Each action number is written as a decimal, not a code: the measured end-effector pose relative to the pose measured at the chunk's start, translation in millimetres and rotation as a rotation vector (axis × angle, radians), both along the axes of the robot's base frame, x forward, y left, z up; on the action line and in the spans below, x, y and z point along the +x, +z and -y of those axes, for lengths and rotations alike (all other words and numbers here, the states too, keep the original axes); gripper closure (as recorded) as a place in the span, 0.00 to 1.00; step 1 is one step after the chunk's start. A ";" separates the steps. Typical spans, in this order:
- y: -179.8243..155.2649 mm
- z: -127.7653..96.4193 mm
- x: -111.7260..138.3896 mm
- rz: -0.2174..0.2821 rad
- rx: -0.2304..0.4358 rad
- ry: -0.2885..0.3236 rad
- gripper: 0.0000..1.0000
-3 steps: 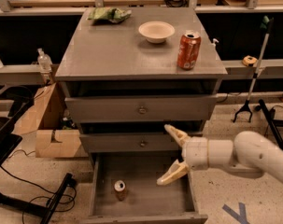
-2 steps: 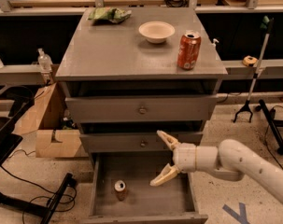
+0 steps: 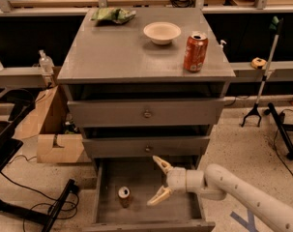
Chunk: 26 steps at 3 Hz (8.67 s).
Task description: Pick orange can from bottom drawer and place on counter
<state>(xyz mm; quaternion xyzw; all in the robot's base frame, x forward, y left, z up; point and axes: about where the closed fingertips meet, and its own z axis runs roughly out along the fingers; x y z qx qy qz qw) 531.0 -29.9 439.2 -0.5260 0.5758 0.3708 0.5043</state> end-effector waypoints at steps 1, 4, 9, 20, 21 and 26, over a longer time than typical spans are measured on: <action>-58.5 -13.5 -3.9 -0.106 -0.005 0.008 0.00; -133.9 -62.7 0.9 -0.112 0.097 0.090 0.00; -270.6 -109.7 44.1 -0.137 0.030 0.218 0.00; 303.5 -118.0 14.5 -0.187 0.024 0.017 1.00; 303.1 -118.0 14.5 -0.187 0.024 0.017 1.00; 528.7 -77.2 161.5 -0.051 0.193 -0.369 1.00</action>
Offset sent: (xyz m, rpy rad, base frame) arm -0.0034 0.0122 -0.0526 -0.0049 0.0939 0.0074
